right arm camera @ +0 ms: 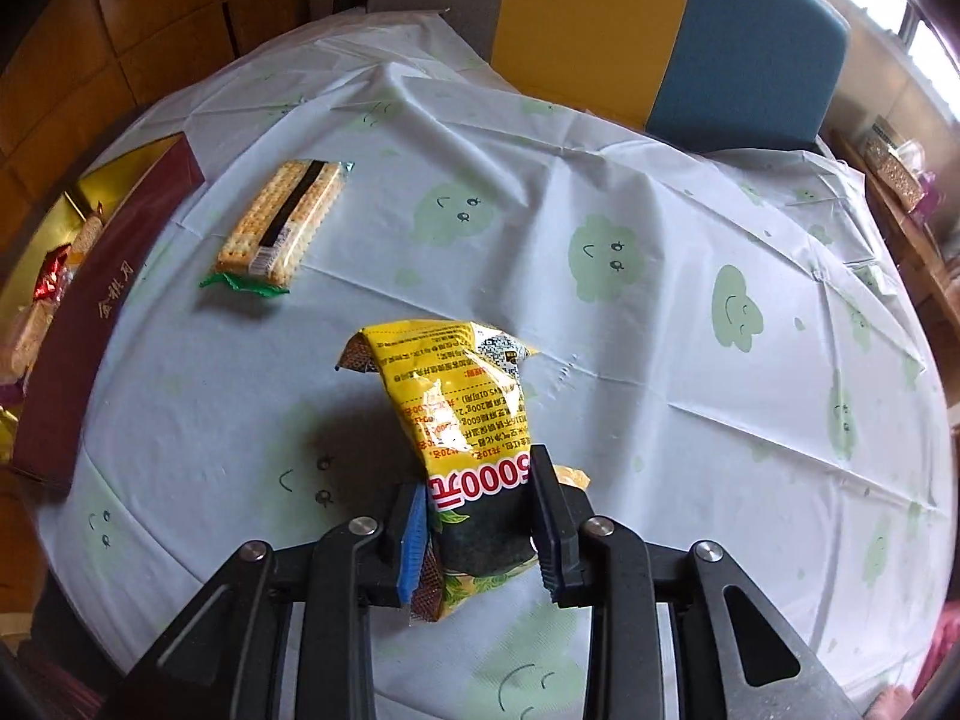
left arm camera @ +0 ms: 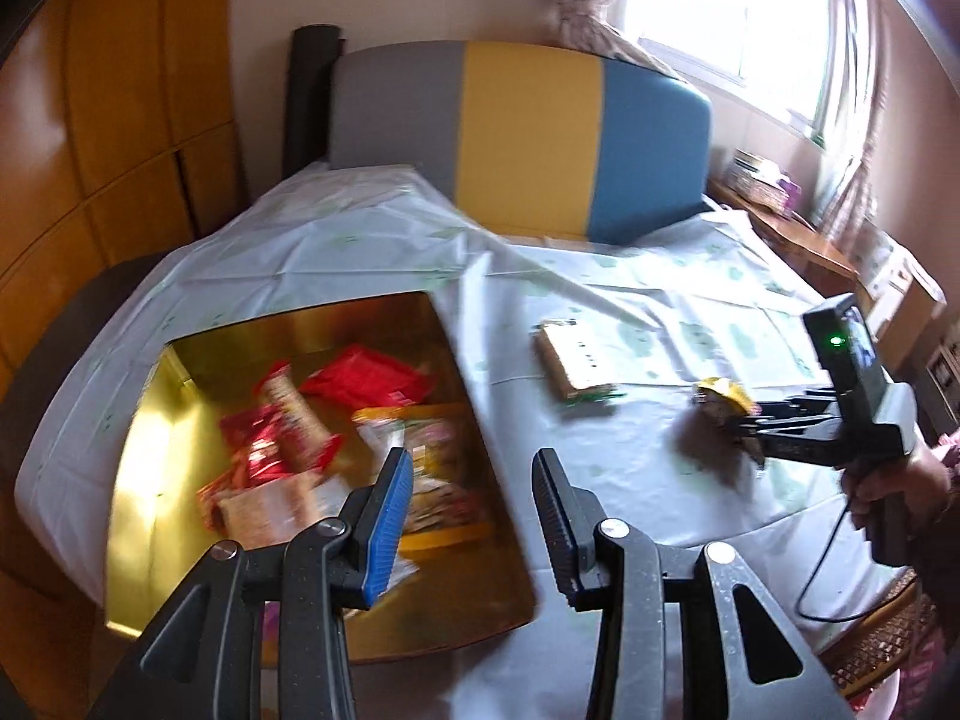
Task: Organize snacks
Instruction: 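Close the left tool on the cracker sleeve while the right tool grasps the yellow chip bag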
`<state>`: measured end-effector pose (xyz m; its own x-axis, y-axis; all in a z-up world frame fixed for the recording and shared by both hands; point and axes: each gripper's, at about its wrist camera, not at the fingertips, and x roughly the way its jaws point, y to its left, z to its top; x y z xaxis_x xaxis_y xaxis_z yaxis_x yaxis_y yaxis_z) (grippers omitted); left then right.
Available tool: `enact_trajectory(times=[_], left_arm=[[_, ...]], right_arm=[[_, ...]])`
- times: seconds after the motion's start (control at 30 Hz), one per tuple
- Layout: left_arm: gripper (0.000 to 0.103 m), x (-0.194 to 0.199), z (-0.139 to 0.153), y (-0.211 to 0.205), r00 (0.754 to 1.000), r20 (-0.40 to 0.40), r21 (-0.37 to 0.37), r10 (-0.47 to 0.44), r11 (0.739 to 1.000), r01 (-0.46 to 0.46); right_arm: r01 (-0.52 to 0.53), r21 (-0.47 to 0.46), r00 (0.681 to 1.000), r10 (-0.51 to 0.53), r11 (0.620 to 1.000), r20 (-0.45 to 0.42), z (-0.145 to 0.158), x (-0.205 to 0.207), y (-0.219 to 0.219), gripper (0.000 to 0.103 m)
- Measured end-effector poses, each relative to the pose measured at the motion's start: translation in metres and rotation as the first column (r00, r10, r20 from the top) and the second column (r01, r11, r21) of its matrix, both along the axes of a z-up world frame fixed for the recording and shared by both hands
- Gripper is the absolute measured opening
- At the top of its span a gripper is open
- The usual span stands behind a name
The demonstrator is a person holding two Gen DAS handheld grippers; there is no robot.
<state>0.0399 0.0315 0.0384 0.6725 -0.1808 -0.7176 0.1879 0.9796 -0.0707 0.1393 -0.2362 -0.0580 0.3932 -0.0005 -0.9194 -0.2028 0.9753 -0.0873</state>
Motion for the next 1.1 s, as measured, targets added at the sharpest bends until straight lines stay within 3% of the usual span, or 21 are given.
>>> enact_trajectory(times=[0.2, 0.47, 0.57, 0.83, 0.93, 1.1], left_arm=[[0.042, 0.023, 0.001, -0.039, 0.995, -0.061, -0.001, -0.077, 0.997, 0.077], [0.042, 0.061, -0.013, -0.08, 0.983, -0.145, -0.006, -0.112, 0.994, 0.112], [0.042, 0.078, -0.022, -0.092, 0.978, -0.175, -0.003, -0.117, 0.993, 0.119], [0.042, 0.126, -0.057, -0.114, 0.961, -0.268, 0.009, -0.067, 0.997, 0.072], [0.052, 0.142, -0.068, -0.119, 0.956, -0.288, 0.016, -0.049, 0.998, 0.056], [0.062, 0.16, -0.079, -0.132, 0.953, -0.301, 0.002, -0.046, 0.999, 0.049]], right_arm=[[0.008, 0.029, 1.0, -0.007, 1.0, -0.012, 0.002, 0.002, -0.004, 0.034], [0.006, 0.041, 1.0, -0.006, 0.999, -0.001, 0.01, 0.003, -0.002, 0.05], [0.021, 0.043, 1.0, -0.022, 0.999, 0.015, 0.016, 0.003, -0.004, 0.058], [0.065, 0.067, 0.997, -0.068, 0.996, 0.035, 0.028, 0.004, -0.012, 0.062], [0.102, 0.081, 0.993, -0.106, 0.992, 0.054, 0.034, 0.006, -0.018, 0.069], [0.19, 0.12, 0.978, -0.198, 0.974, 0.064, 0.041, 0.01, -0.037, 0.069]])
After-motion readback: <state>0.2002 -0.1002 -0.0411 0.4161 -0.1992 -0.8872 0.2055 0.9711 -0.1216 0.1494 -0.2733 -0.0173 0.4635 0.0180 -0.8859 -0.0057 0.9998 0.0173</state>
